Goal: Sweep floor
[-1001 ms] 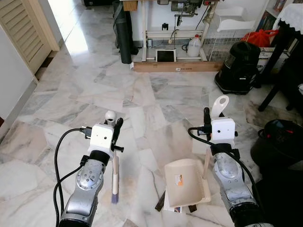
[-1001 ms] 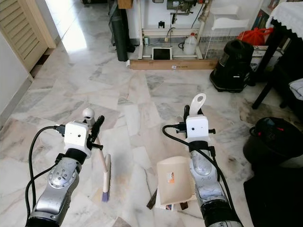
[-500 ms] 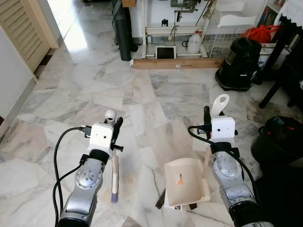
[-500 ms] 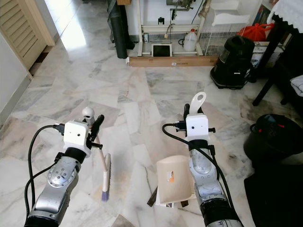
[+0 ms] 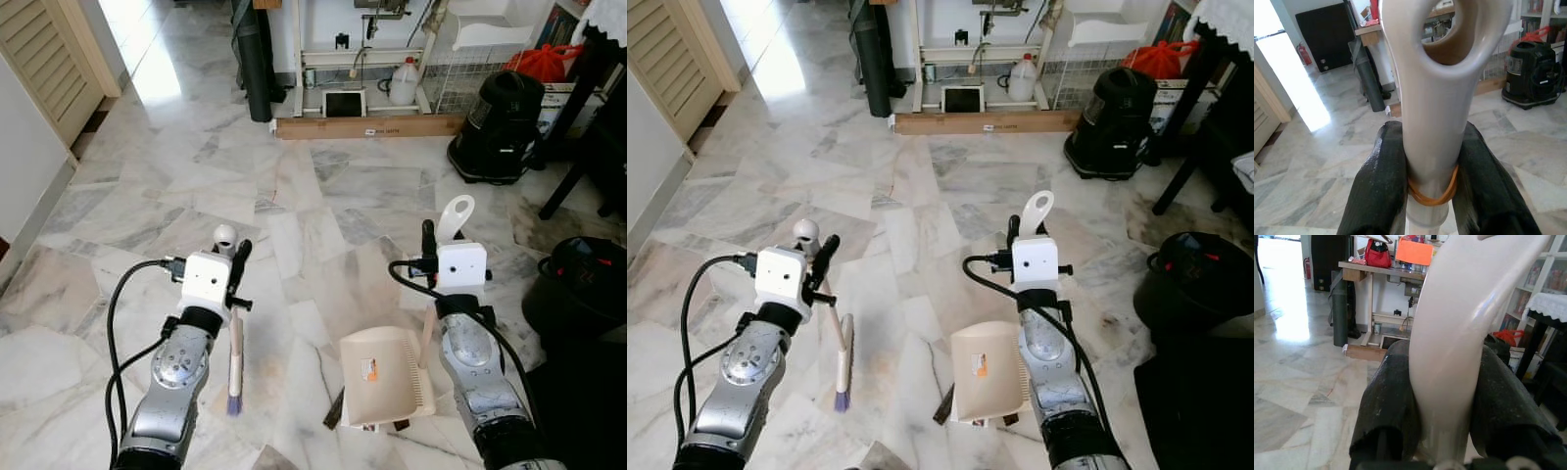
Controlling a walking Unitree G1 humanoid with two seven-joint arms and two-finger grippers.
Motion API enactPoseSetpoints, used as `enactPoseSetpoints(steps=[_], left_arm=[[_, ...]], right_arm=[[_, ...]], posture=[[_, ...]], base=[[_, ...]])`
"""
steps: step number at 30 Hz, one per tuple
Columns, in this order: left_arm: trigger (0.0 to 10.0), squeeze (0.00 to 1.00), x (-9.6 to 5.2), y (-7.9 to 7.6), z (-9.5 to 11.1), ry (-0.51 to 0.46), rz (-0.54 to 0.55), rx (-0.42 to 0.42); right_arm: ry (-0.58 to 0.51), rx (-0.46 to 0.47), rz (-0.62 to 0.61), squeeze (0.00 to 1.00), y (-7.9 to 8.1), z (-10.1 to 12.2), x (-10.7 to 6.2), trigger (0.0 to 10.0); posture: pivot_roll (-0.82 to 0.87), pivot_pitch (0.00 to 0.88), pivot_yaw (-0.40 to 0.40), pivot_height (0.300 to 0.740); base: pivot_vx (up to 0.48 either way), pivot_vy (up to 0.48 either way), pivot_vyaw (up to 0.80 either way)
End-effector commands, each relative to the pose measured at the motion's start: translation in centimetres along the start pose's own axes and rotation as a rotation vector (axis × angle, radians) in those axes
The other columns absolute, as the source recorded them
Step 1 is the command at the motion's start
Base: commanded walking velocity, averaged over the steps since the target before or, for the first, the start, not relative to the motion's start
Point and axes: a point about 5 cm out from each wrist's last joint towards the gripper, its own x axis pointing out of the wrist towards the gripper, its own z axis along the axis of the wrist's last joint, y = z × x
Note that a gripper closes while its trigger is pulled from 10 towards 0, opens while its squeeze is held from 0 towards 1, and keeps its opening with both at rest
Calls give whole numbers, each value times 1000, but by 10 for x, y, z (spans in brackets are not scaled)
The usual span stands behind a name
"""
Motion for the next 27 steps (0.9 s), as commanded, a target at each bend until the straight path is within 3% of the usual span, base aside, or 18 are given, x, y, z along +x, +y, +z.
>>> enactPoseSetpoints(steps=[1, 27], left_arm=[[10000, 0, 0, 4, 5, -19, 12, 9], [10000, 0, -2, 6, 5, -28, 16, 12]], right_arm=[[-37, 0, -1, 0, -1, 8, 4, 10000], [-35, 7, 27, 0, 6, 7, 0, 10000]], posture=[[19, 137, 47, 740], [28, 91, 48, 740]], base=[[0, 0, 0], [0, 0, 0]])
